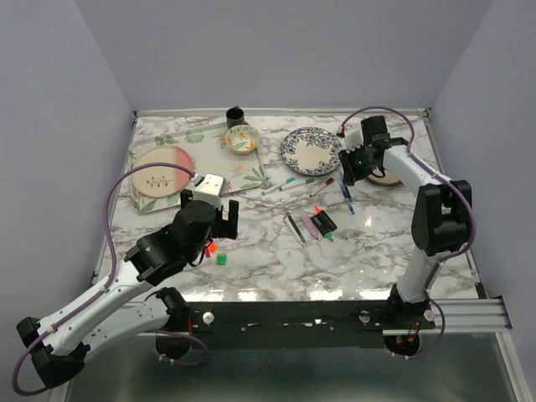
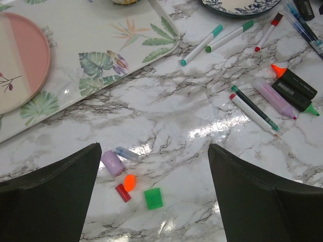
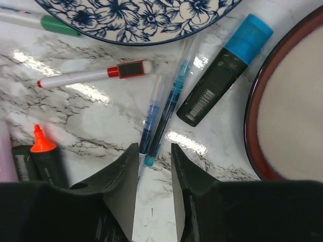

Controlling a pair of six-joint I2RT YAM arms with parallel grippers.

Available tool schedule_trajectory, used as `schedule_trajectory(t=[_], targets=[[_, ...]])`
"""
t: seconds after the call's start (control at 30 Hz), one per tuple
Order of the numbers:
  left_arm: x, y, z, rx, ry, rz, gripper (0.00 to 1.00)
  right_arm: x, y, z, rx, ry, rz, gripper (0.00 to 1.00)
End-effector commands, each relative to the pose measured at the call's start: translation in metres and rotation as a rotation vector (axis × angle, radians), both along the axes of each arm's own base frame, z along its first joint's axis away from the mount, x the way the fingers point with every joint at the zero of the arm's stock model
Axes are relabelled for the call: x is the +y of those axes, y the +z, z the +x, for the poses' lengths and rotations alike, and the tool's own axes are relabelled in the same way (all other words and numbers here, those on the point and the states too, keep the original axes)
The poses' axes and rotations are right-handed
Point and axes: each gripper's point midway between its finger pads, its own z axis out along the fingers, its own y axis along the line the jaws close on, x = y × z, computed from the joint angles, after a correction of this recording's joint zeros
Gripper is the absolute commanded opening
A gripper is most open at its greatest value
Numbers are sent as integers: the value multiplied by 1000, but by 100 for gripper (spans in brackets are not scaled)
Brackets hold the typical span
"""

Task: Open the pen caps

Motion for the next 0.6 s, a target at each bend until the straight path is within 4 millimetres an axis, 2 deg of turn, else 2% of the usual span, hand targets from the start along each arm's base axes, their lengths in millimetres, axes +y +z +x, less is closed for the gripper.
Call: schedule_trajectory(t=[0.0,0.2,0.4,0.57], targets=[[-1,1,0,-13,-15,-14,96,-19,-13,12,1,-109,-85,36],[-2,-2,1,-2,-15,-4,95,-22,-29,19,20,-159,-102,39],[-2,-4,2,3,-14,1,96,-19,-35,33,40,-172,-94,47],[-1,-5,2,5,-12,6,96,-24,-38,42,37,-198,-118,49]])
